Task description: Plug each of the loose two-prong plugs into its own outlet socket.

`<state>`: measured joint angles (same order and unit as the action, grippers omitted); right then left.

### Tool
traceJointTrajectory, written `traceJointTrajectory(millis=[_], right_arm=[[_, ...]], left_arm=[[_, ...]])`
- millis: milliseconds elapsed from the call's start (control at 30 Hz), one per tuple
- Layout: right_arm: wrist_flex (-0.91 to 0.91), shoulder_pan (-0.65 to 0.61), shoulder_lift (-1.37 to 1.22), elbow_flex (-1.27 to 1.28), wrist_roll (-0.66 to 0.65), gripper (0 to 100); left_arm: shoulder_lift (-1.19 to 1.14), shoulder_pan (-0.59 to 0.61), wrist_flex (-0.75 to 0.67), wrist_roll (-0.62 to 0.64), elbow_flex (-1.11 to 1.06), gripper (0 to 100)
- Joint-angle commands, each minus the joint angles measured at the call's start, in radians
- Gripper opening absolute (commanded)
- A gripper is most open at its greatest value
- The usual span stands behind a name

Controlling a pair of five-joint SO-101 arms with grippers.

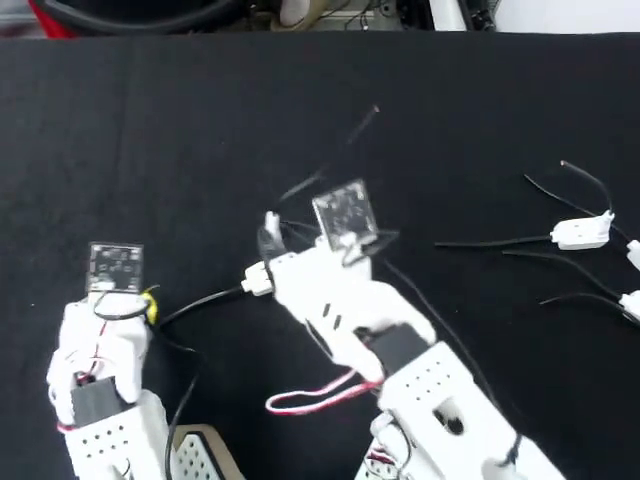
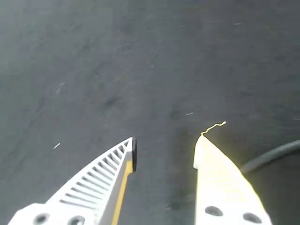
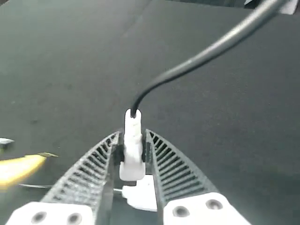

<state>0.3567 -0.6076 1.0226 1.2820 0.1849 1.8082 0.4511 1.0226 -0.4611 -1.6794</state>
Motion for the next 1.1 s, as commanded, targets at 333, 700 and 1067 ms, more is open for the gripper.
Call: traceJointTrajectory(millis=[333,700,1067], right_arm=[[0.035,-0.192,0.082,-0.088,0.089,1.1],[0.034,-0.166,0.216,0.016,0.144,1.1],[0.272,-0.192,0.216,-0.081,0.135,1.1]], left_arm=[[0.015,-0.461,0.066,0.331,0.151,22],[0.015,-0.651,0.120,0.559,0.348,22],[0.015,-0.506,0.057,0.559,0.349,22]])
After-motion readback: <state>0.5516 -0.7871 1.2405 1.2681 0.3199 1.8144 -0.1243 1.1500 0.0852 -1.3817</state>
